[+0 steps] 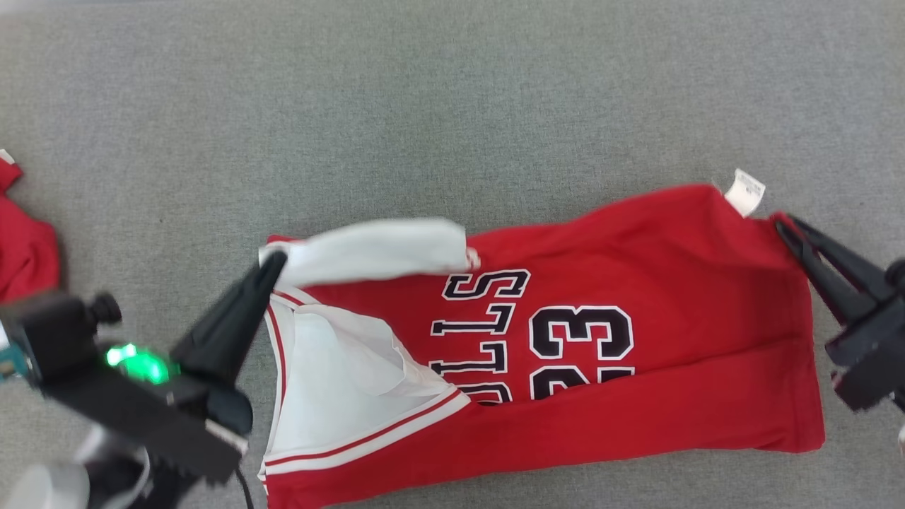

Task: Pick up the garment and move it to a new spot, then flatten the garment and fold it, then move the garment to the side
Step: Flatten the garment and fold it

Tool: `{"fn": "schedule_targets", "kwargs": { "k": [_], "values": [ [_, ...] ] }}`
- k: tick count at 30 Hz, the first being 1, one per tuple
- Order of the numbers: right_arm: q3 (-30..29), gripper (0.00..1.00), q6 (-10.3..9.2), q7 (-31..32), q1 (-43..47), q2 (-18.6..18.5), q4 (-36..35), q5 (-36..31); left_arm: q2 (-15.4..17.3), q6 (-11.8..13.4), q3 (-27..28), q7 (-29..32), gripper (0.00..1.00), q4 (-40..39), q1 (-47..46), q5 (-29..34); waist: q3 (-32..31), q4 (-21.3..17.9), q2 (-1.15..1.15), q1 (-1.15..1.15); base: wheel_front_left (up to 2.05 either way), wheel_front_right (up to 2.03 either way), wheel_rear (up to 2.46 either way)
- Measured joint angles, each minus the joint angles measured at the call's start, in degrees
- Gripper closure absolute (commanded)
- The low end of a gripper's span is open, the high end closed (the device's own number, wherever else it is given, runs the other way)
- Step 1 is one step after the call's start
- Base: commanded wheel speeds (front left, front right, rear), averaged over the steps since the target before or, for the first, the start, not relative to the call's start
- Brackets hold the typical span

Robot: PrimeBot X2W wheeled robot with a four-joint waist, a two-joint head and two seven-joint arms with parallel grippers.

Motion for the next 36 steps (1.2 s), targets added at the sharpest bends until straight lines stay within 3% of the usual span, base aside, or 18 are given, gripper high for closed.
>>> {"fn": "schedule_targets", "kwargs": {
  "k": [10,17,18,19,20,21,22,23,30,36],
  "values": [
    [-8.4,1.0,0.0,0.0,13.8,1.5,-4.6,-14.2,-2.2,0.6,0.1,-4.1,1.0,-1.7,12.7,-2.2,-1.7,-0.5,0.0,0.0,0.0,0.0,0.0],
    [-13.3,1.0,0.0,0.0,21.0,5.0,-5.5,-15.4,-3.4,1.1,-0.2,-5.9,1.0,1.1,17.3,-2.5,-2.0,-0.5,0.0,0.0,0.0,0.0,0.0],
    [-14.0,0.91,0.0,0.0,21.5,5.7,-5.3,-15.0,-3.6,1.3,-0.3,-6.1,1.0,1.8,17.6,-2.5,-2.0,-0.5,0.0,0.0,0.0,0.0,0.0],
    [-14.6,0.65,0.0,0.0,22.2,6.4,-5.1,-14.3,-3.8,1.3,-0.5,-6.2,1.0,2.4,18.0,-2.7,-2.1,-0.5,0.0,0.0,0.0,0.0,0.0],
    [-15.0,0.18,0.0,0.0,23.0,6.9,-4.9,-13.9,-4.2,1.3,-0.9,-6.2,1.0,3.1,18.3,-2.9,-2.2,-0.5,0.0,0.01,0.0,0.0,0.0],
    [-16.0,0.0,0.0,0.0,24.0,7.8,-4.2,-12.6,-4.4,1.3,-1.1,-6.3,1.0,3.8,18.5,-2.9,-2.4,-0.5,0.0,0.01,0.0,0.0,0.0],
    [-17.1,0.0,0.0,0.0,24.9,8.8,-3.9,-11.3,-4.5,1.3,-1.2,-6.3,0.61,4.3,18.7,-2.9,-2.5,-0.4,0.0,0.01,0.0,0.0,0.0],
    [-18.6,0.0,0.0,0.0,25.8,10.0,-3.9,-9.9,-4.7,1.3,-1.2,-6.6,0.0,5.0,18.9,-2.9,-2.7,-0.3,0.0,0.0,0.0,0.0,0.0],
    [-30.0,0.0,0.01,0.0,31.8,20.7,-9.4,-0.4,-6.0,2.2,-1.0,-10.5,0.0,6.6,18.8,0.3,-3.9,-0.2,0.0,0.0,0.0,0.0,0.0],
    [-39.0,0.0,-0.01,0.0,32.9,28.9,-11.3,3.4,-6.0,6.4,0.5,-15.7,0.0,7.2,15.6,8.6,-4.9,-0.8,0.0,0.0,0.0,0.0,0.0]
  ]
}}
